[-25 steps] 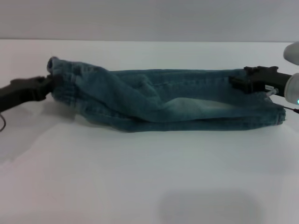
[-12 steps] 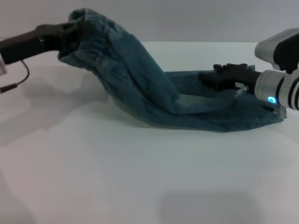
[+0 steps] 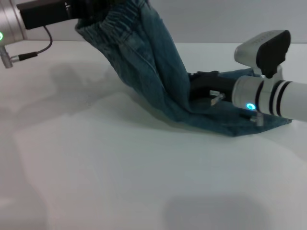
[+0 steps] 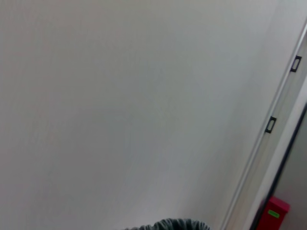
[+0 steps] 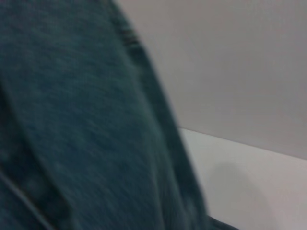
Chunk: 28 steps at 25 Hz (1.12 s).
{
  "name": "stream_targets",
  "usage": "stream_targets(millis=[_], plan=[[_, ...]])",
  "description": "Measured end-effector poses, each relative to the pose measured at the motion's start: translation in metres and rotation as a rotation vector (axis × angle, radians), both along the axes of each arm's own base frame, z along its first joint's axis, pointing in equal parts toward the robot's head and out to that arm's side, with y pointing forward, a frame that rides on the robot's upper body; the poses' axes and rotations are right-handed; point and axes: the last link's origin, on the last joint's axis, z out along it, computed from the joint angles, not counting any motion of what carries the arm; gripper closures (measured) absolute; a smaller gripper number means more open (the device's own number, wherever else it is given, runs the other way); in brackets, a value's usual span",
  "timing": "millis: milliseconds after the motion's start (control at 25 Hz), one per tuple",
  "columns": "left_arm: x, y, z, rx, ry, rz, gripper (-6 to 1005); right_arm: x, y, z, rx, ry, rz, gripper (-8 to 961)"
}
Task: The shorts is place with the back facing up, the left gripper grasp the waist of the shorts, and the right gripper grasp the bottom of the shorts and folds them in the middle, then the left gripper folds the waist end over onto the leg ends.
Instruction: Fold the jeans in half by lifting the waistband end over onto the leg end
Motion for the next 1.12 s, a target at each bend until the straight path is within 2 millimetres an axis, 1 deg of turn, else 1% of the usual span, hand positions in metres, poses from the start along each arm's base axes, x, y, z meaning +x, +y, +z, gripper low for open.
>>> stream_targets(millis=[160,360,680,760,840,920,1080,1120], plan=[[0.012,0.002,0.0,-0.015,0.006,-0.021,945,-0.018,-0.006,-0.01,-0.062,0.056,0.039,437],[0.025,0.002,-0.001,-0.035,0.026,-0.044,949,-0.04,-0.011,-0.018,-0.124,0.113,0.095,437],[0.032,0.003,-0.002,-0.035,0.032,-0.055,960,-0.08,-0.018,-0.03,-0.229,0.166,0.197,436],[0.033,0.003,-0.002,-0.034,0.032,-0.055,962,-0.085,-0.018,-0.031,-0.24,0.168,0.211,436],[0.033,0.003,-0.002,-0.034,0.032,-0.055,965,-0.085,-0.018,-0.031,-0.24,0.167,0.212,436],[0.032,0.003,-0.002,-0.032,0.033,-0.053,967,-0.08,-0.018,-0.029,-0.227,0.166,0.201,436],[0.029,0.004,-0.003,-0.021,0.033,-0.039,970,-0.058,-0.016,-0.022,-0.176,0.147,0.158,436],[0.029,0.004,-0.003,-0.021,0.034,-0.038,970,-0.048,-0.015,-0.018,-0.156,0.136,0.135,436]])
